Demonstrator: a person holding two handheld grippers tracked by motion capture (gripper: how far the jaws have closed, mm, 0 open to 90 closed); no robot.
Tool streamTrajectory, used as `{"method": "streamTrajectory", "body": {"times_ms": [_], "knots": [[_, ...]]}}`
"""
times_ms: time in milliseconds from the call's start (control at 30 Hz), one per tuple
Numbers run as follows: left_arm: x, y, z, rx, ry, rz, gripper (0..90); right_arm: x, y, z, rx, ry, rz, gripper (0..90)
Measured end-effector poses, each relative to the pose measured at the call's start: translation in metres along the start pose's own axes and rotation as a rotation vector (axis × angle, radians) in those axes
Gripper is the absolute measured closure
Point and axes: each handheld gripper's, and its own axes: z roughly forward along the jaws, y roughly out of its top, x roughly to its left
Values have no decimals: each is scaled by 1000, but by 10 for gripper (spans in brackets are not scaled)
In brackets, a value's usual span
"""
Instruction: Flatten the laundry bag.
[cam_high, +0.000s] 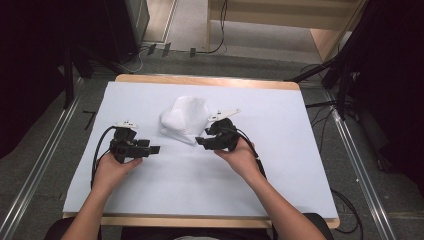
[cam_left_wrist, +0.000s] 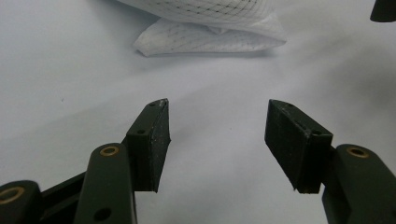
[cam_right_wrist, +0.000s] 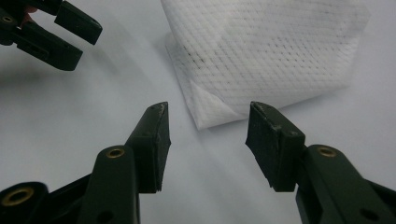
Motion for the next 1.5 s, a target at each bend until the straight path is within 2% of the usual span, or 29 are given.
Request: {"method": "streamTrajectory", "body": {"times_ms": [267, 433, 500, 733, 1000, 1100, 1200, 1300, 1500], "knots": [[0, -3, -4, 6, 5, -3, 417, -6, 11, 13, 7, 20, 9, 513], [0, -5, -4, 8, 9, -11, 417, -6, 20, 21, 11, 25, -16, 511], [-1, -5, -5, 9, 11, -6, 416, -8, 23, 26, 20, 35, -3, 511], [0, -5, -4, 9, 9, -3, 413, -2, 44, 39, 14, 47, -27, 506], [1, -5, -4, 7, 6, -4, 411, 11, 63, 57, 36, 37, -66, 470], [2, -5, -4, 11, 10, -6, 410, 13, 70, 65, 42, 33, -67, 466], [4, -6, -5, 9, 11, -15, 410, 17, 76, 74, 53, 22, -72, 422], [5, -6, -5, 5, 11, -19, 411, 19, 81, 84, 47, 20, -69, 382], [6, -6, -5, 7, 10, -21, 410, 16, 81, 111, 102, -8, -49, 348]]}}
